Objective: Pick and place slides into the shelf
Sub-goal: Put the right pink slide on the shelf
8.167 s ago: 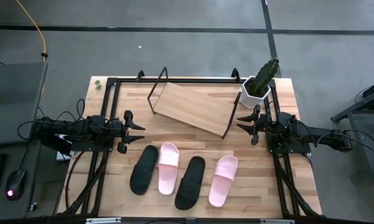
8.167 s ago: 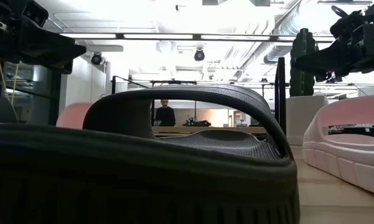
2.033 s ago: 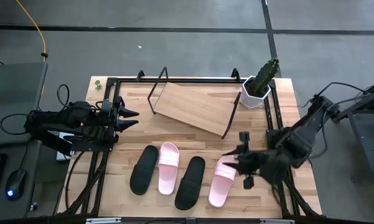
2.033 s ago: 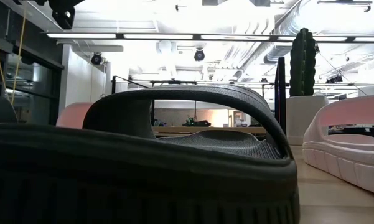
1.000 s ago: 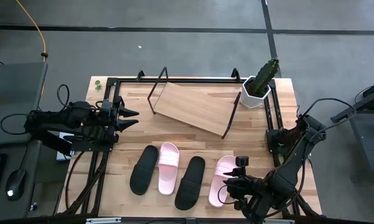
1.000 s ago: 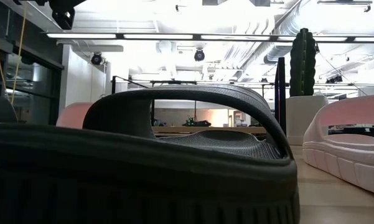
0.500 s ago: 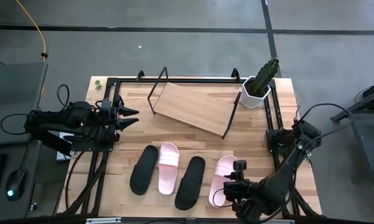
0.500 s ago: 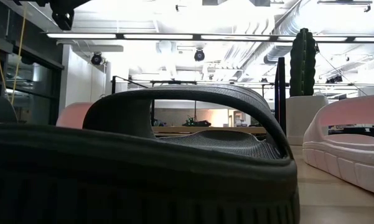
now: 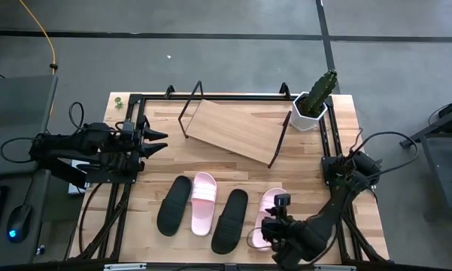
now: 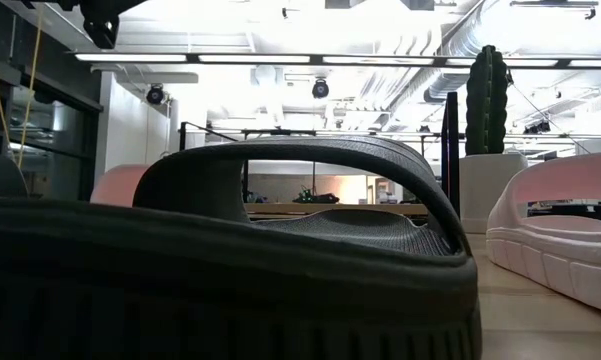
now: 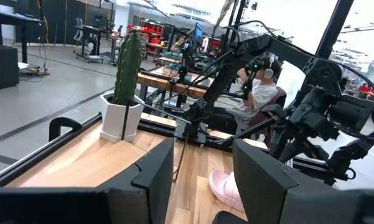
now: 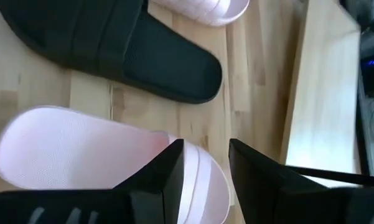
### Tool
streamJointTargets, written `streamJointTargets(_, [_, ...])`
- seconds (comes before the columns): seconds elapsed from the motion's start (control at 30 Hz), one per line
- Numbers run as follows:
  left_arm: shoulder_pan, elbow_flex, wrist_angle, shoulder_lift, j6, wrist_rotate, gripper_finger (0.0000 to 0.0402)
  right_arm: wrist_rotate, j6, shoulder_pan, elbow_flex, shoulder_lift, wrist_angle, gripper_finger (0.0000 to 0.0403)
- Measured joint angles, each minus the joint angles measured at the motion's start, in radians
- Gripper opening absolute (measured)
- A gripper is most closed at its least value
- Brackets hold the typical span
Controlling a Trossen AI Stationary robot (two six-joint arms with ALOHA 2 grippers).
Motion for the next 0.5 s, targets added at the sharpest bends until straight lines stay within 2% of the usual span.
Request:
streamJointTargets(0.3, [0.0, 0.0, -0.008, 0.0, 0.0, 0.0, 0.015, -0.108, 0.032, 0.002, 0.0, 0.013, 0.047, 0.0117])
streamJointTargets(0.5, [0.0, 0.0, -0.009, 0.0, -0.003, 0.0, 0.015, -0.173, 0.028, 0.012, 0.0, 0.071, 0.058, 0.0117])
